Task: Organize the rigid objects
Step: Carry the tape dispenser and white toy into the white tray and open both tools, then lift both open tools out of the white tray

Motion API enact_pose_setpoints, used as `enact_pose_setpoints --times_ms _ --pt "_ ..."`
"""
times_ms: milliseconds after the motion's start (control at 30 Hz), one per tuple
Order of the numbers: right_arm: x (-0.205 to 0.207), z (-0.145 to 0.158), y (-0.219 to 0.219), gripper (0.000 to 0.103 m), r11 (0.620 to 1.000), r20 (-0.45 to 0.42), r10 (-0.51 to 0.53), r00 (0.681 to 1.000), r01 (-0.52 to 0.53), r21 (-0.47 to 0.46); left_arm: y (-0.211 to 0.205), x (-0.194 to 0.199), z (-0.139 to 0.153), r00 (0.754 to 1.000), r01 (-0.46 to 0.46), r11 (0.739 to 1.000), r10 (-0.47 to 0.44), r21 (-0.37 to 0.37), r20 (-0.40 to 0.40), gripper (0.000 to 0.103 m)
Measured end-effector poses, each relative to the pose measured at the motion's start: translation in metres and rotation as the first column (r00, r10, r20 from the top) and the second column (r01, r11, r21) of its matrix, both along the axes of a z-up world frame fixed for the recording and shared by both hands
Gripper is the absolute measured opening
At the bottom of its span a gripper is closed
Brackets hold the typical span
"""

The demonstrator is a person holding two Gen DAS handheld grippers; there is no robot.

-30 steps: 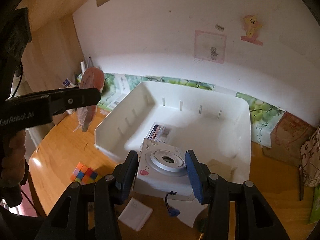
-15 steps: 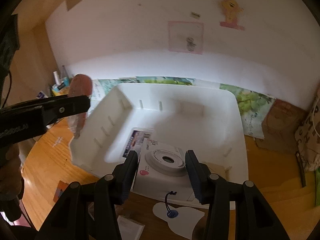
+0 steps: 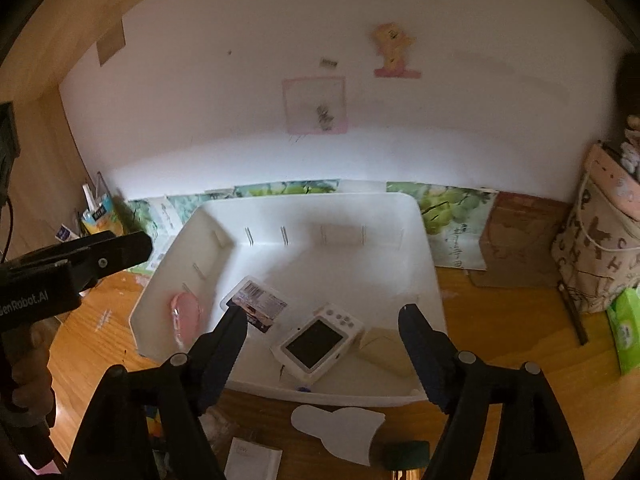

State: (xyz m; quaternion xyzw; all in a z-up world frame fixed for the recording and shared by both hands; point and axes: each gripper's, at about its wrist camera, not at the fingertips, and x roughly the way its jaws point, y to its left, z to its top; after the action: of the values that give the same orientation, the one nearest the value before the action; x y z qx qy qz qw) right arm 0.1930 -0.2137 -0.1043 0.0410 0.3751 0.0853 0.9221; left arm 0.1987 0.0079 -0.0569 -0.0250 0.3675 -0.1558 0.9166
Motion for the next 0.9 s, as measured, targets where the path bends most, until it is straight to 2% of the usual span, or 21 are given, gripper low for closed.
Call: enact_pose_setpoints --times_ms 200,400,633,900 --pt "-0.018 0.016 -0.008 0.080 1.000 0.029 -0.002 1.000 0.002 0.016 0.007 -0.027 0.021 0.996 -0.054 0.999 0.053 0.000 0.077 0.079" --pt "-0.042 0.031 -0.015 0.080 0.999 0.062 0.023 0.998 -0.024 0.026 0.013 -0.058 0.037 0.985 -0.130 0.992 0.130 -0.008 0.117 0.079" --pt "-0.077 0.045 -0.032 0.080 0.998 0.096 0.046 0.994 -0.049 0.035 0.025 -0.100 0.046 0.967 -0.217 0.976 0.219 -0.027 0.133 0.080" --pt "-0.111 0.039 -0.053 0.080 0.996 0.083 0.051 0.995 -0.057 0.073 0.032 -0.145 0.043 0.947 -0.303 0.953 0.303 -0.016 0.105 0.080"
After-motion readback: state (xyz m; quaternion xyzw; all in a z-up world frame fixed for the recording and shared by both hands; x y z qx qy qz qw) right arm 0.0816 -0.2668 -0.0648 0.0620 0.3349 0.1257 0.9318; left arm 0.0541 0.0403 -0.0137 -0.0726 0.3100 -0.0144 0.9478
